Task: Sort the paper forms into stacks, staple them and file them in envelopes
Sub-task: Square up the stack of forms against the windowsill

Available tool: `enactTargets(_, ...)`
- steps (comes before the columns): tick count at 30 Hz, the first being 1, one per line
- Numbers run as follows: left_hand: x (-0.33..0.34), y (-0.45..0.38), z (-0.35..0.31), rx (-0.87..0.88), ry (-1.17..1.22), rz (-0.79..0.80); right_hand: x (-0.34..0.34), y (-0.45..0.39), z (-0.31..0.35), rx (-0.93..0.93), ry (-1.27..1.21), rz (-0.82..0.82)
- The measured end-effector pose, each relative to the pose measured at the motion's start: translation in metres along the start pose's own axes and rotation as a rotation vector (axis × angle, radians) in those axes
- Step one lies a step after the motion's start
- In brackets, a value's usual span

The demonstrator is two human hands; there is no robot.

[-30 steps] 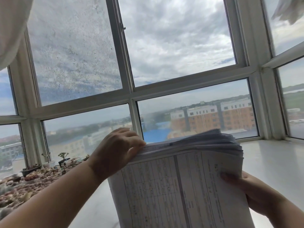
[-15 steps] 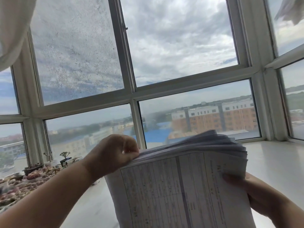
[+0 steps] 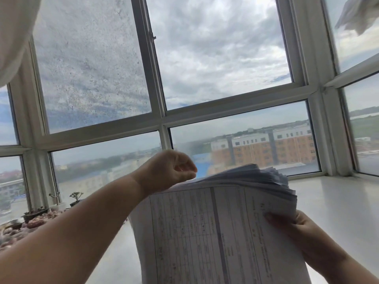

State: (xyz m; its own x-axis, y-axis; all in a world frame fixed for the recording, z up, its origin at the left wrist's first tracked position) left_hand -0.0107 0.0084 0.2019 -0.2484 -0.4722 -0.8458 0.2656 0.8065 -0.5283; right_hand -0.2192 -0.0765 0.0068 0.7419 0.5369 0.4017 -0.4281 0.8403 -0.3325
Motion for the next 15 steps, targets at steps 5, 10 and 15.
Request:
enactTargets(5, 0.027, -0.017, -0.043, 0.070, 0.018, -0.053, 0.003, 0.000, -0.002, 0.010, 0.013, 0.016)
enactTargets(10, 0.039, -0.026, -0.063, 0.091, -0.076, -0.138, 0.004, -0.001, -0.002, 0.039, 0.008, 0.043)
enactTargets(15, 0.049, -0.032, -0.076, 0.121, -0.203, -0.156, -0.003, -0.002, 0.000, 0.010, 0.029, 0.006)
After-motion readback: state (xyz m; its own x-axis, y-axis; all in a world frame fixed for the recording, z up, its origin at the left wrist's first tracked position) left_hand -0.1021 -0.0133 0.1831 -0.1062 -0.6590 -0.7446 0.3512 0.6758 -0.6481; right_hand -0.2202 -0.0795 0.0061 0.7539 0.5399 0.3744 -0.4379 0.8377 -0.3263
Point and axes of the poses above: each hand's wrist, its own y-axis away from the middle knuckle, its own x-axis out of the palm, z = x × y, the point moved 9 cm from there along -y, towards the middle knuckle, and after that the axes turned 12 degrees about -y, right-handed, at the moved point
